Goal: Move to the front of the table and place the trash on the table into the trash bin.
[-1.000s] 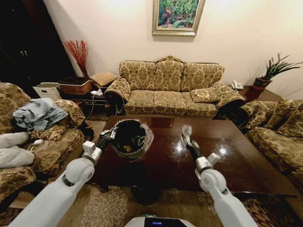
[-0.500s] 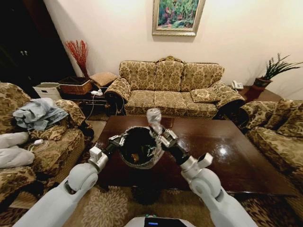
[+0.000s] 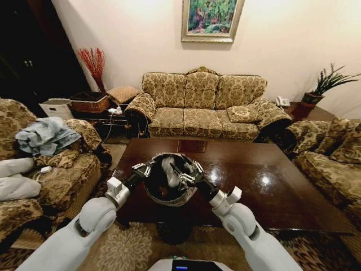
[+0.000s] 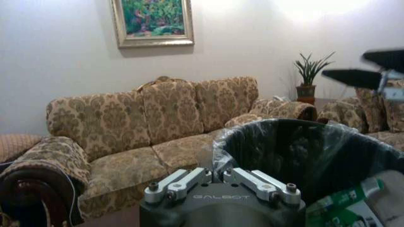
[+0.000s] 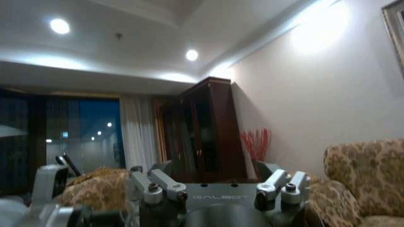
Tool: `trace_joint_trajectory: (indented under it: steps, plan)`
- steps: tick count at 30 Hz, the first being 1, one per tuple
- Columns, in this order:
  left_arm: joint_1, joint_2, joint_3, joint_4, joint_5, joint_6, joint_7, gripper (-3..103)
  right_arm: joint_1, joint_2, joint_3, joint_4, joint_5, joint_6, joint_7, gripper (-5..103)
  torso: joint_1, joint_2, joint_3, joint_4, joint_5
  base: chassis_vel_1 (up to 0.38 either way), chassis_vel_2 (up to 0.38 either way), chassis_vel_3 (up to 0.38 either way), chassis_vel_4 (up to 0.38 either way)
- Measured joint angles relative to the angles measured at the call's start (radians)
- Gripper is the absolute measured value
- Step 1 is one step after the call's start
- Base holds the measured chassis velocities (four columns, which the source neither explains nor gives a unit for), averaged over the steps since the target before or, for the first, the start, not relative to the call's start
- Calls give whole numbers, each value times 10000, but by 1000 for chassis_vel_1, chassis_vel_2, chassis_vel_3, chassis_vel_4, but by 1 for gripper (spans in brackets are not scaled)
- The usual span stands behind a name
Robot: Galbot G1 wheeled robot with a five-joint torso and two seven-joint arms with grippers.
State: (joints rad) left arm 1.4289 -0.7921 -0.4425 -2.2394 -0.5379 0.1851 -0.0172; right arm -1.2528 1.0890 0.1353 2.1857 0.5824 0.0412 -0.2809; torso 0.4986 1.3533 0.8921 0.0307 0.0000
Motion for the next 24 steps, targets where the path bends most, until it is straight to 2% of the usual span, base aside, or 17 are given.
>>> trace_joint_trajectory:
  steps: [1,3,5,8,11,13,16,17,19,20,22,23,24]
  plan:
    - [23,-13,-31,26,-1,-10,-2,4,-59,4,74,157,35,5,33,95,0,0,0,0,0,0,0,0,0]
    - [42,-18,-55,43,-1,-12,-8,4,-116,5,140,310,77,5,87,95,0,0,0,-1,0,0,0,0,0]
    - [133,-34,-243,56,-2,99,-175,4,-357,21,464,1040,271,53,517,100,0,0,0,-1,0,0,0,0,0]
    - [225,-46,-462,-18,-25,286,-360,4,-574,46,824,1594,355,102,959,100,0,0,0,0,-1,0,0,0,0]
    - [518,-32,-1005,-145,-158,522,-645,4,-1161,134,1915,2423,398,-24,2112,100,-1,1,-1,-1,-1,0,0,0,0]
    - [580,-32,-1129,-187,-189,581,-674,4,-1257,165,2137,2518,378,-46,2263,100,-1,1,-1,-1,-2,0,0,0,0]
    - [1005,-151,-1955,-500,-247,865,-843,4,-1789,481,3169,2799,-174,17,2938,100,0,1,-1,-1,5,0,0,0,0]
    - [1005,-151,-1955,-500,-247,865,-843,4,-1789,481,3169,2799,-174,17,2938,100,0,1,-1,-1,5,0,0,0,0]
    - [1347,-555,-2514,-601,-246,1031,-920,4,-2164,772,3510,2816,-661,276,3247,100,-1,1,-1,-3,-2,0,0,0,0]
    - [1347,-555,-2514,-601,-246,1031,-920,4,-2164,772,3510,2816,-661,276,3247,100,-1,1,-1,-3,-2,0,0,0,0]
    - [1634,-1476,-3286,-638,-40,1060,-966,4,-2439,1228,3518,2585,-1169,849,3205,100,-1,1,-2,-4,-1,0,0,0,0]
    - [1634,-1476,-3286,-638,-40,1060,-966,4,-2439,1228,3518,2585,-1169,849,3205,100,-1,1,-2,-4,-1,0,0,0,0]
    - [1874,-1875,-3607,-759,-4,1061,-967,4,-2516,1394,3444,2541,-1289,947,3186,100,0,1,-1,-1,0,0,0,0,0]
